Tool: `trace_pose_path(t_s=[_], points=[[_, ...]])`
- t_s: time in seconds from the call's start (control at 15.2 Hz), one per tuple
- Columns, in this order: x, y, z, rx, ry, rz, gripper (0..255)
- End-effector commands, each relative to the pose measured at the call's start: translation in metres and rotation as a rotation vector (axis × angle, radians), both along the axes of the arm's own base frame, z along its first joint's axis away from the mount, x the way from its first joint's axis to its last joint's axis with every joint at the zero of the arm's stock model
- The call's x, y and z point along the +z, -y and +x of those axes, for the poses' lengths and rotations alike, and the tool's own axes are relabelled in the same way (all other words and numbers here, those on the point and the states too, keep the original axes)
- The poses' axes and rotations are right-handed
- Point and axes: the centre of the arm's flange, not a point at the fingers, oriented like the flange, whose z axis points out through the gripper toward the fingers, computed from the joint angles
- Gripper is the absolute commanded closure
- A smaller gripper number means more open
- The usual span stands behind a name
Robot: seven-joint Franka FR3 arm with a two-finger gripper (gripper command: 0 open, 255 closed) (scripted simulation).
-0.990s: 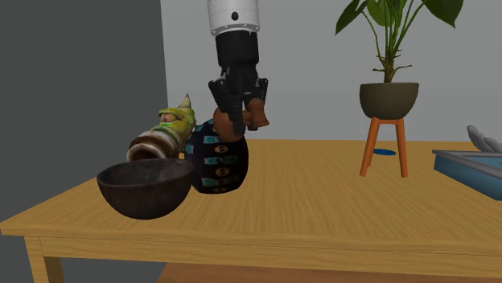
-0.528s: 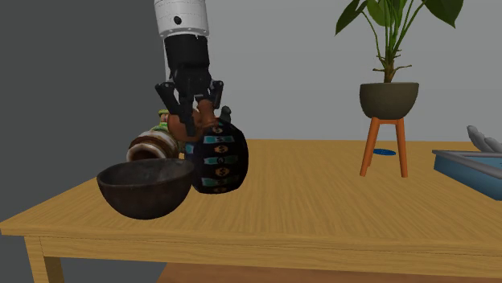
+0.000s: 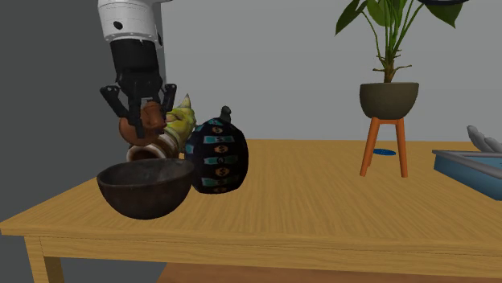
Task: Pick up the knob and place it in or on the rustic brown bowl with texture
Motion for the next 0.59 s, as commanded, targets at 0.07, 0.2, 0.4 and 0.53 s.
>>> trace_pose_path(t_s=[0.07, 0.2, 0.4, 0.53], points=[[-0.012, -0.003, 0.007, 0.000, 0.000, 0.000, 255], [-0.023, -0.003, 0.007, 0.000, 0.000, 0.000, 255], [-0.039, -0.003, 0.007, 0.000, 0.000, 0.000, 255], [-0.049, -0.003, 0.007, 0.000, 0.000, 0.000, 255]])
